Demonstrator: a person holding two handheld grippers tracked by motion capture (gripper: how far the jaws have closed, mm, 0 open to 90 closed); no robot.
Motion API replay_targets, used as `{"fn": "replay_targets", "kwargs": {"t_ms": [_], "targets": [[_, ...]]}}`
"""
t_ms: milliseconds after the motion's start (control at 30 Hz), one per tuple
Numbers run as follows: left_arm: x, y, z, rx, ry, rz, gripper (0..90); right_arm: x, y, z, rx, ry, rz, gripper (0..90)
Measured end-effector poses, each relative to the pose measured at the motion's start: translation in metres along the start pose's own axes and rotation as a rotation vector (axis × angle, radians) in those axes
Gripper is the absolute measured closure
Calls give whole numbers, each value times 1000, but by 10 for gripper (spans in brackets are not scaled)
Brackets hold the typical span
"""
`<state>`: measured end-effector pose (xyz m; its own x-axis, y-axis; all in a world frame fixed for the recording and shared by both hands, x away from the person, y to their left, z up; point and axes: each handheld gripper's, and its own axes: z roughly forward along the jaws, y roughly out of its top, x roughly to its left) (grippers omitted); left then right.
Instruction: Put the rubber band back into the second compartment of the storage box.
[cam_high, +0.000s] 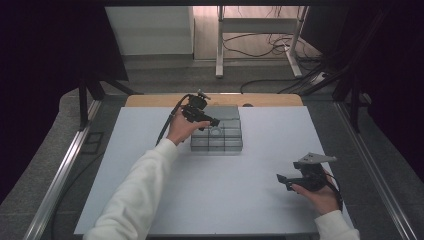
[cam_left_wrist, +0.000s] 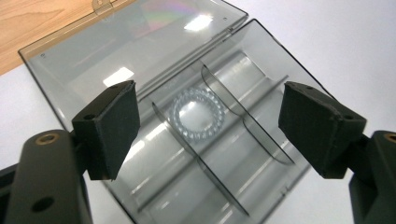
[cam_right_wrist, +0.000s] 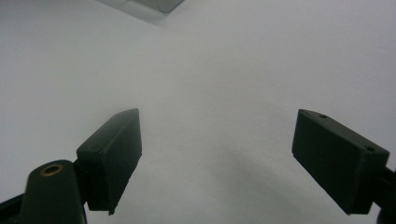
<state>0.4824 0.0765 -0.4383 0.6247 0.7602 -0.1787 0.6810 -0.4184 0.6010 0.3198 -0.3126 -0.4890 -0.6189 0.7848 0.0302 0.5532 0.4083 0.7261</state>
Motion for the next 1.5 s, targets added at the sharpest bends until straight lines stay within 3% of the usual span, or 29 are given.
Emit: {"fn": "replay_targets", "kwargs": {"t_ms": [367, 733, 967, 1300, 1500], "targets": [[0, -33, -35, -44, 0, 5, 196, -1, 0, 0, -1, 0, 9, 170], [6, -87, -68, -97, 19, -48, 199, -1, 0, 0, 1, -5, 14, 169], [1, -126, -88, -147, 44, -50, 194, 0, 2, 0, -8, -4, 7, 169], [-6, -177, -106, -226, 48, -73, 192, 0, 4, 0, -21, 4, 11, 168], [-8, -198, -110, -237, 58, -88, 177, 2, 5, -2, -27, 9, 7, 166]]}}
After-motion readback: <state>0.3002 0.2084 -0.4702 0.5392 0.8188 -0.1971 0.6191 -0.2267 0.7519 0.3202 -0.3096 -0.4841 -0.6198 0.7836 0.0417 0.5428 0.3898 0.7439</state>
